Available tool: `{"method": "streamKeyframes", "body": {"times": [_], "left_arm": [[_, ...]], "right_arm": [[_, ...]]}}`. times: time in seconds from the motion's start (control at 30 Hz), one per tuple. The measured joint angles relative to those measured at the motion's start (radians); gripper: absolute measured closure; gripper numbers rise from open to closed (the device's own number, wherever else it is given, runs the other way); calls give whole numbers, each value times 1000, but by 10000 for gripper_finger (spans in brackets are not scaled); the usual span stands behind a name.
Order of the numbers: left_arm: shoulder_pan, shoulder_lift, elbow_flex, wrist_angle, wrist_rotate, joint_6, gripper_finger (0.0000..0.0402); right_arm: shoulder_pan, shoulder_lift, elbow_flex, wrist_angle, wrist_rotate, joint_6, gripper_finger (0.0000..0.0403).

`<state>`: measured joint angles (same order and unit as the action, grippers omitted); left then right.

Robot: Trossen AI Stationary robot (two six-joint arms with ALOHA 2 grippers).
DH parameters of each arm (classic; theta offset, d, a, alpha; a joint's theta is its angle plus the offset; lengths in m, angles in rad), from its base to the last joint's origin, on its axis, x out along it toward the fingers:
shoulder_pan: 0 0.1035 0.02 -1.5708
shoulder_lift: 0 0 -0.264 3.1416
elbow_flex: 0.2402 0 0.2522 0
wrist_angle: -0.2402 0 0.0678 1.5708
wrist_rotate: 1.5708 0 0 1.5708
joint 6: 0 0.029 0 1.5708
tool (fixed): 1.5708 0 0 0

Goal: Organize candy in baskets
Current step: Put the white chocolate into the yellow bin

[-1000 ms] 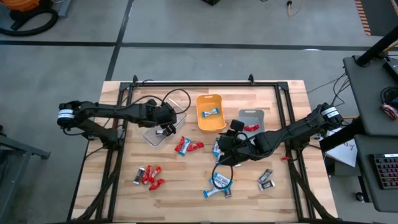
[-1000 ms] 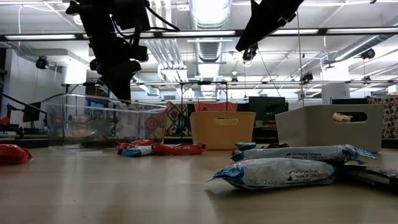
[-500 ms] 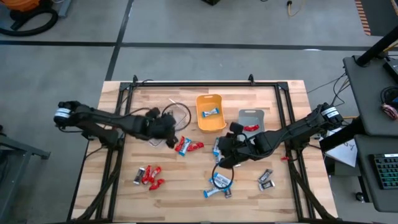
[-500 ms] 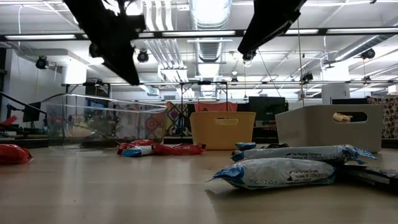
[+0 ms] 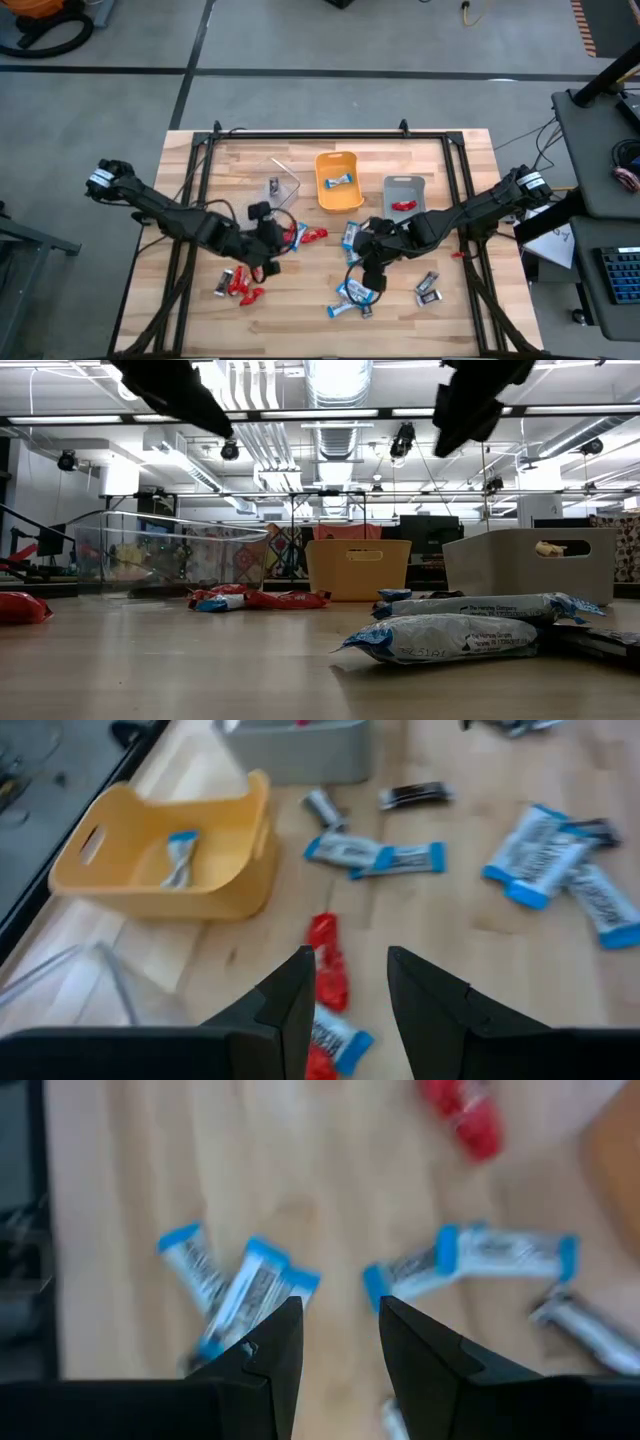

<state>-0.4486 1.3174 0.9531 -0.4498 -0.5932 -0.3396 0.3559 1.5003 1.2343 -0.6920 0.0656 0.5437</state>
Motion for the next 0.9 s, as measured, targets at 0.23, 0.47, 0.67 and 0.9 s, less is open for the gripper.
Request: {"method": "streamKeyframes", "body": {"times": [0.23,0.47,0.67,0.9], "left_arm": [[-54,0,0,49,1,43,290],[-55,3,0,48,0,43,290],[-55,-2,0,37,0,43,290],[-55,-26,2,16,-2,43,290]], "right_arm": [[36,6,-1,-59,-127,-30,278],[65,6,-1,-66,-126,60,271],[93,6,-1,-65,-119,168,230],[101,12,-1,-64,-91,400,212]]}}
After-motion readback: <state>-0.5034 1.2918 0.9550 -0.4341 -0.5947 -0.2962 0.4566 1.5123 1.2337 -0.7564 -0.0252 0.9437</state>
